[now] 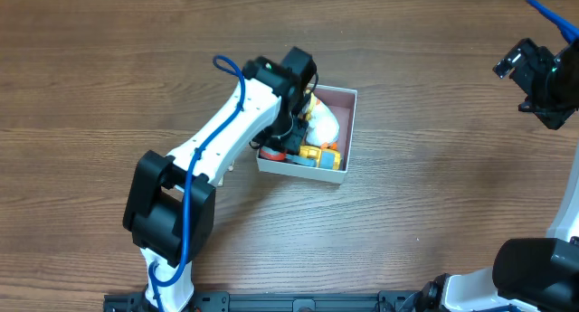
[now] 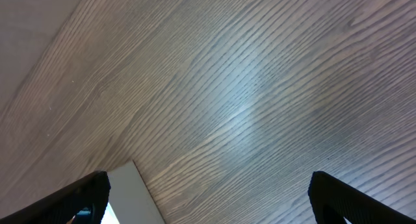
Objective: Pack container
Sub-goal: 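Lower the red ball with the left gripper into the box and release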
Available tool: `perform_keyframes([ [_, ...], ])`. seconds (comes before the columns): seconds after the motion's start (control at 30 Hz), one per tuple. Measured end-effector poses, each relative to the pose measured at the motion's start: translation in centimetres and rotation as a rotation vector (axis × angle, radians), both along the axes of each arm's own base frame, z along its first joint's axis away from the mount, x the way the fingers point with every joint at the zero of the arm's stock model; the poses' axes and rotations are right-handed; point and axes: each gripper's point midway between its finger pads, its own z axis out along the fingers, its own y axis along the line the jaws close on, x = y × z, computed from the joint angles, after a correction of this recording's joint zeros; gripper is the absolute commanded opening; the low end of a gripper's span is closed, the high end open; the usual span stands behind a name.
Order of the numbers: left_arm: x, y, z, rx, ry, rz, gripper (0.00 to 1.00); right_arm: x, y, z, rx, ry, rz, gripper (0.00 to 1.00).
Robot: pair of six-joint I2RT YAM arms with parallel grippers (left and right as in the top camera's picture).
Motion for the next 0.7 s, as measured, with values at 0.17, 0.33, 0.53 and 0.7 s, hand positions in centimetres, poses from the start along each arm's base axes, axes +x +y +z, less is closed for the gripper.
perform_keyframes([
  [0.17, -1.2, 1.0, -3.2, 0.031, 0.036, 0.018, 0.04, 0.0, 0.0, 0.0, 0.000, 0.000, 0.000, 1.00],
  [0.33, -1.1, 1.0, -2.6, 0.038, 0.039, 0.040, 0.04, 0.0, 0.0, 0.0, -0.001, 0.000, 0.000, 1.00],
  [0.53, 1.4, -0.4, 3.1, -0.006, -0.038, 0.076, 0.38, 0.0, 0.0, 0.0, 0.000, 0.000, 0.000, 1.00],
  [0.7, 2.6, -0.9, 8.6, -0.036, -0.106, 0.093, 0.59, 0.0, 0.0, 0.0, 0.000, 0.000, 0.000, 1.00],
])
